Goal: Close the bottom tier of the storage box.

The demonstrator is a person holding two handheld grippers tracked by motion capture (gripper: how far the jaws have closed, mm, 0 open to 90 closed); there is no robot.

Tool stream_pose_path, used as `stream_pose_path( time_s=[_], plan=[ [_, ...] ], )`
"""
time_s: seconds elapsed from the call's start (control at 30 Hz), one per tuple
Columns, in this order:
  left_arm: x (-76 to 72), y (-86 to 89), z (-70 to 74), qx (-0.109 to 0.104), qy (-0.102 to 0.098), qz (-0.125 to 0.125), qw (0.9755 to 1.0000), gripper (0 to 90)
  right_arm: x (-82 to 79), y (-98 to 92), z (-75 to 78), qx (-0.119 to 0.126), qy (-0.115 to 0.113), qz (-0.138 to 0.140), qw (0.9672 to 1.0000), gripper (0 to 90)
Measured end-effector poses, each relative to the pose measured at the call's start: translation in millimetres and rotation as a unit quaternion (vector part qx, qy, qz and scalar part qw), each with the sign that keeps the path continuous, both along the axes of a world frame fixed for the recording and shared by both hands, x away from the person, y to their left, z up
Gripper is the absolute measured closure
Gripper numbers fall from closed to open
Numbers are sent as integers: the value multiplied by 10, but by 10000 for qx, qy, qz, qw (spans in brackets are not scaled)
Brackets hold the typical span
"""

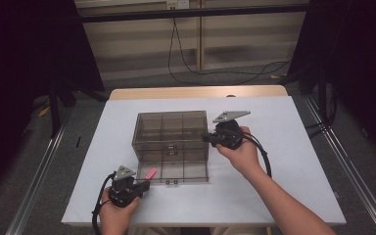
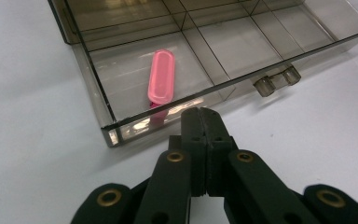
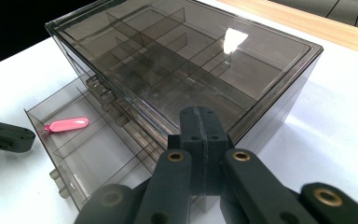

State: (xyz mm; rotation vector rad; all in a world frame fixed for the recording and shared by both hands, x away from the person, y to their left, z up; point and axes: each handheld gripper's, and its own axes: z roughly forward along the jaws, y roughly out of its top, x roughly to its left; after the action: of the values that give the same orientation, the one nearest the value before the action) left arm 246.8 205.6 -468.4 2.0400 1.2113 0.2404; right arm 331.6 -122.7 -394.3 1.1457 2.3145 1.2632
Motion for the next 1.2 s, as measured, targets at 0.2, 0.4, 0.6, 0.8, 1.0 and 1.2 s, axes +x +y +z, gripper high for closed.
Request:
stream_pose_path(
  time_s=[0.2, 0.4, 0.6, 0.8, 1.0, 1.2],
  plan=[
    [29, -63, -4, 20, -1, -80, 10000, 899, -2, 3, 0, 10, 6, -19, 10000, 900],
    [48, -110, -9, 31, -6, -126, 9999, 899, -5, 4, 0, 13, 14, -41, 10000, 900],
    [66, -154, -10, 68, -19, -193, 9998, 899, -9, 8, 0, 1, -1, -55, 10000, 900],
    [81, -191, -8, 63, -46, -240, 9997, 899, -10, 10, 1, -2, 3, -64, 10000, 900],
    [99, -244, -23, 67, -29, -296, 9995, 900, -17, 16, 0, -20, -19, -91, 10000, 900],
    [131, -289, -29, 60, -48, -337, 9994, 900, -17, 16, 0, -14, -14, -101, 9999, 900]
  ],
)
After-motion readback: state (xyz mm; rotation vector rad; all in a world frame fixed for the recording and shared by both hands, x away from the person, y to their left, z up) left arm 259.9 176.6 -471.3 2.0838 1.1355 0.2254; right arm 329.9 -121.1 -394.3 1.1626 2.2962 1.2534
